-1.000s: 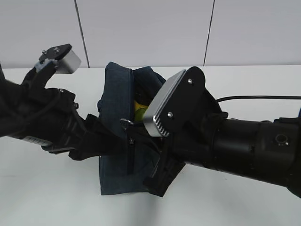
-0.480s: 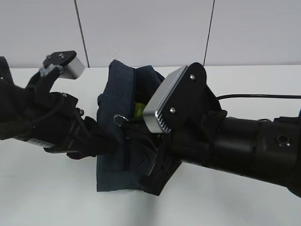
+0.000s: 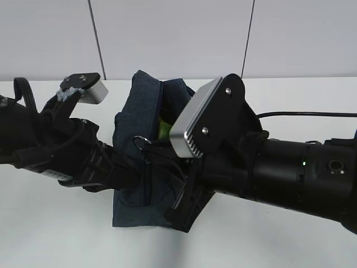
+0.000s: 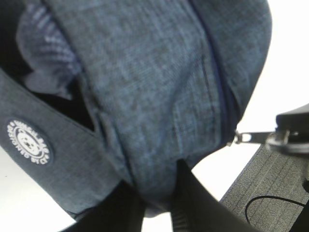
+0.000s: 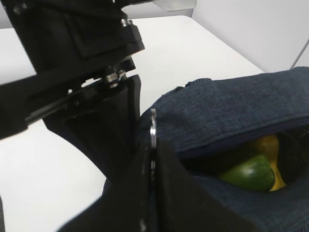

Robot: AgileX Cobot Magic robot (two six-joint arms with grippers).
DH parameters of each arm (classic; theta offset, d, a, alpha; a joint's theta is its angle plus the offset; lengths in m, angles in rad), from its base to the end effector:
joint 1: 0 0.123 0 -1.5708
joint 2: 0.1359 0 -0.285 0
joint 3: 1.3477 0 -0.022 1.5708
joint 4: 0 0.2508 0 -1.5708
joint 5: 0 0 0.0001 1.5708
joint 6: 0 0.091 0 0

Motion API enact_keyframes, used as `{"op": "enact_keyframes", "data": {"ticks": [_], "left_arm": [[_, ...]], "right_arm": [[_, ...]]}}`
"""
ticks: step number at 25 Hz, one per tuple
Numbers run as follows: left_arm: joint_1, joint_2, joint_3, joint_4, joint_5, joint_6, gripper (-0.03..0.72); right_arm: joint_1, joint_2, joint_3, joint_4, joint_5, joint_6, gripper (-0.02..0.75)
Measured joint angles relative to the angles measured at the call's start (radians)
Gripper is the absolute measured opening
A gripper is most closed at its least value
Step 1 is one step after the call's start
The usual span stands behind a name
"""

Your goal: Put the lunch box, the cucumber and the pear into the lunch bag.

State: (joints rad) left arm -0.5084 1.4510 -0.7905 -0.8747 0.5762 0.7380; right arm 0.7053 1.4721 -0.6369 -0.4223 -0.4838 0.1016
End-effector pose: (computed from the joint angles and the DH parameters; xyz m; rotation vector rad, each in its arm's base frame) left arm 0.2208 -0.1667 0.2223 0.7573 2.4689 -0.7630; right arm 0.2132 0.2042 0.2268 -1.0088 1.6023 0.4732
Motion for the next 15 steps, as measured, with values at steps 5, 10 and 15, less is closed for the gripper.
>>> {"op": "enact_keyframes", "data": {"ticks": [5,10,15], "left_arm": [[0.000,0.000,0.000,0.002,-0.002,0.000,0.020],[0.000,0.000,0.000,0.008,0.007,0.000,0.018],[0.000,0.000,-0.001,0.008,0.014,0.000,0.017]], "right_arm": [[0.000,0.000,0.000,0.000,0.000,0.000,0.000],[0.000,-0.007,0.000,0.002,0.000,0.000,0.000],[0.000,-0.023,0.000,0.037,0.006,-0.033,0.000]]}}
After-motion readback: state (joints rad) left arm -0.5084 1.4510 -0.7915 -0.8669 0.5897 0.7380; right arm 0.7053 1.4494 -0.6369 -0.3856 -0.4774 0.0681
